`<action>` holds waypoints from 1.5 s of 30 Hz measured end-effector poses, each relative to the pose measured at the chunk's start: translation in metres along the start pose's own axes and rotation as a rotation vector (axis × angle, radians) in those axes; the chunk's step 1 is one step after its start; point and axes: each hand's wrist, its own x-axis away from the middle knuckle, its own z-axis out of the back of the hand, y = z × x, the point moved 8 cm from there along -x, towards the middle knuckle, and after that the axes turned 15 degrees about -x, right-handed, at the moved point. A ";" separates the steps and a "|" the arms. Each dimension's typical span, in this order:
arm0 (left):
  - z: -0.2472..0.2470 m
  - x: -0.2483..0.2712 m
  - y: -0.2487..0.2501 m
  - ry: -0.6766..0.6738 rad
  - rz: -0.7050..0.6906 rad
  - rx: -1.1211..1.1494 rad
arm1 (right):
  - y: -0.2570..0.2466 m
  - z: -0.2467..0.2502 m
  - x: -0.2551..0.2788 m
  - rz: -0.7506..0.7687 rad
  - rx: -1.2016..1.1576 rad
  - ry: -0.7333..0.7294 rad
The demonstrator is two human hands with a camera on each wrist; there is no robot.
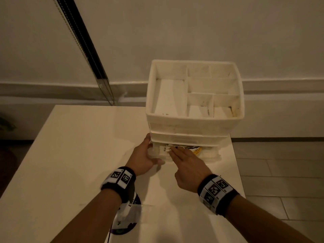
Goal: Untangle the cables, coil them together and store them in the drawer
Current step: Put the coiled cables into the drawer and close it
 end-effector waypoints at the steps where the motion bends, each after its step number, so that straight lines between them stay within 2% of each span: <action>1: 0.000 0.000 0.000 0.000 0.004 0.004 | 0.001 0.003 -0.002 -0.014 -0.008 -0.006; 5: 0.002 0.002 -0.001 0.003 0.018 0.014 | 0.003 0.006 -0.014 -0.094 -0.047 -0.002; 8: 0.003 0.004 0.001 0.016 0.016 0.002 | 0.004 -0.001 -0.012 -0.064 -0.063 0.040; 10: 0.003 0.004 -0.001 0.027 0.015 -0.002 | 0.007 0.006 0.006 -0.001 -0.171 0.202; 13: 0.004 0.003 -0.004 0.017 0.013 0.003 | 0.034 0.034 0.056 0.023 -0.363 0.608; 15: 0.004 0.002 -0.006 0.004 0.012 -0.012 | 0.072 0.055 0.083 -0.121 -0.446 0.791; 16: 0.004 0.002 -0.006 0.002 0.013 -0.016 | 0.095 0.062 0.089 -0.249 -0.488 0.810; 18: 0.004 0.002 -0.007 0.004 0.019 -0.020 | 0.136 0.063 0.088 -0.479 -0.619 0.657; 19: 0.005 0.001 -0.007 0.008 0.019 -0.019 | 0.147 0.060 0.082 -0.514 -0.691 0.553; 21: 0.006 0.000 -0.006 0.012 0.020 -0.028 | 0.148 0.055 0.065 -0.466 -0.765 0.386; 23: 0.007 -0.001 -0.007 0.018 0.022 -0.041 | 0.142 0.049 0.052 -0.447 -0.747 0.302; 27: 0.010 -0.005 -0.005 0.045 0.041 -0.106 | 0.144 0.047 0.048 -0.515 -0.745 0.401; 35: 0.017 -0.014 -0.010 0.230 0.155 -0.128 | 0.147 0.051 0.047 -0.515 -0.793 0.637; 40: 0.019 -0.011 -0.003 0.301 0.190 -0.214 | 0.148 0.049 0.046 -0.544 -0.841 0.679; 45: 0.015 -0.005 0.005 0.284 0.203 -0.261 | 0.147 0.048 0.043 -0.569 -0.823 0.650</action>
